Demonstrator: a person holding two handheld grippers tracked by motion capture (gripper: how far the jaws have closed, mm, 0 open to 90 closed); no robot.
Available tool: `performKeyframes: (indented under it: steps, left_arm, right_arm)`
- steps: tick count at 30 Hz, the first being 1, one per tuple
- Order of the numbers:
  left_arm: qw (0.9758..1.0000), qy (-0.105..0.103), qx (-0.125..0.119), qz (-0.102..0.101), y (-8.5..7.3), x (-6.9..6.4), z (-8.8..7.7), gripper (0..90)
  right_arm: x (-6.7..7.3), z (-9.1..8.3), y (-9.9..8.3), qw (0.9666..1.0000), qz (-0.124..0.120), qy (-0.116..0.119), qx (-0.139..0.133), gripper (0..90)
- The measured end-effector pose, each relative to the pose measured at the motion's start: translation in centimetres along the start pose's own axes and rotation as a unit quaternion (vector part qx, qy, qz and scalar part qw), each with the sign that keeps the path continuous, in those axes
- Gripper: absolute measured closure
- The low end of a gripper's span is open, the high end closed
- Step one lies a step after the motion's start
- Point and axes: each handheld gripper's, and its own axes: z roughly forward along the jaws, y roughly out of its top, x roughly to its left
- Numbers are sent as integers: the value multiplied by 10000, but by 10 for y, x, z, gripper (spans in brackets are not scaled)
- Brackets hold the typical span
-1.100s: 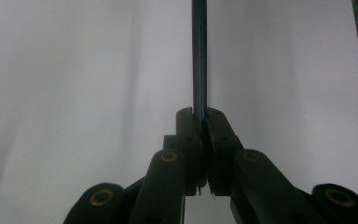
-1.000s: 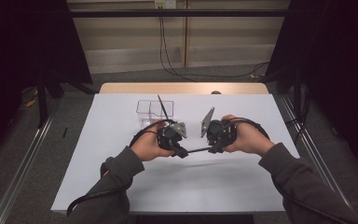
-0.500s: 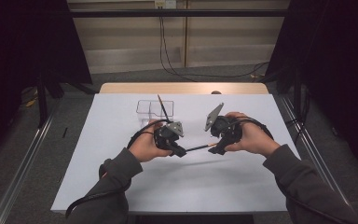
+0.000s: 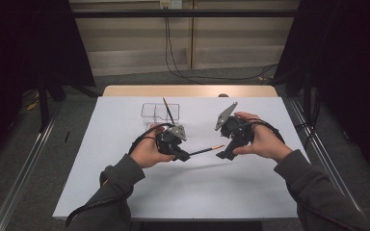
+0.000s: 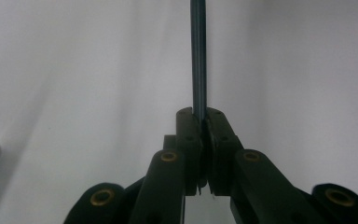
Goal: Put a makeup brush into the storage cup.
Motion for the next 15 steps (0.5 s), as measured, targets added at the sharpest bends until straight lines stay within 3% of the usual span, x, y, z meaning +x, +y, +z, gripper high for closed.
performKeyframes:
  steps: [7, 15]
  left_arm:
    - [10000, 52, -65, -49, -4, 0, -1, 857]
    - [9999, 97, -46, -49, -6, 1, -2, 857]
  right_arm:
    - [-4, -6, -6, 9987, 244, -61, -448, 76]
    - [-5, -11, -14, 9972, 349, -109, -648, 81]
